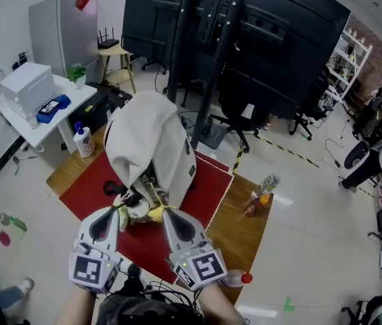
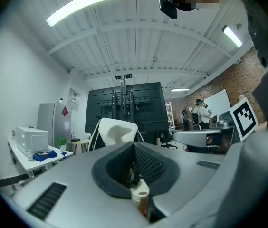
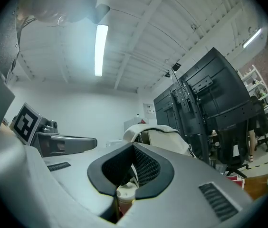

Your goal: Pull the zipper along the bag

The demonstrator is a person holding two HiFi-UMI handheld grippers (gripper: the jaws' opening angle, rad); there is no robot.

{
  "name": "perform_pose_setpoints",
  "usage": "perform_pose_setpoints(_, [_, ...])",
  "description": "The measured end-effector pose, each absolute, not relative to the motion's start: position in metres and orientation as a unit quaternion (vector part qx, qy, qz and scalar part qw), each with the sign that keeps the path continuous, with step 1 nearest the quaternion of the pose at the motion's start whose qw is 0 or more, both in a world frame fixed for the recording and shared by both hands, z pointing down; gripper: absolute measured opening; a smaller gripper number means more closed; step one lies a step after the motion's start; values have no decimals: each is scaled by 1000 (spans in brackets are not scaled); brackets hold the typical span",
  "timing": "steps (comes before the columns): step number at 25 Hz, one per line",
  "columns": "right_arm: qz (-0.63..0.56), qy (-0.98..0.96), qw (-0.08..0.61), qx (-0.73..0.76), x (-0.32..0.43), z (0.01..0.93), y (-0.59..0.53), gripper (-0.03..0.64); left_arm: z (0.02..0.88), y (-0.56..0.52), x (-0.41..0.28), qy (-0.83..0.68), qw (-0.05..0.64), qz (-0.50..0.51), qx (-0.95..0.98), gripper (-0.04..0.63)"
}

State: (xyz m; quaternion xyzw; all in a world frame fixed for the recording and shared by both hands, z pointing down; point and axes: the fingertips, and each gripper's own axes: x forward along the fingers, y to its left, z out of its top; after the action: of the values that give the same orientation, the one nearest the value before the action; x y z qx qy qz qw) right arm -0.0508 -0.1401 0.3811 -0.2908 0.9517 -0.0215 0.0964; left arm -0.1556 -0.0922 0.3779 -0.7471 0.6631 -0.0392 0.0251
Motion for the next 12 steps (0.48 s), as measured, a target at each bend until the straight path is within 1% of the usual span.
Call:
perform_pose_setpoints(5, [-35, 957, 106, -266, -77, 381, -167, 28, 376, -133, -170, 635, 21, -34, -772, 12])
perform_pose_setpoints(8, [-15, 960, 78, -269, -93, 388, -188, 32, 382, -157, -179, 623, 15, -39, -781, 12])
perform_pose_setpoints(10, [-6, 962, 59, -268, -102, 394, -201, 79, 387, -170, -182, 614, 12, -42, -788, 12])
perform_pose_setpoints(12, [10, 963, 36, -268, -109, 399, -212, 82, 391, -182, -183, 602, 13, -49, -797, 12])
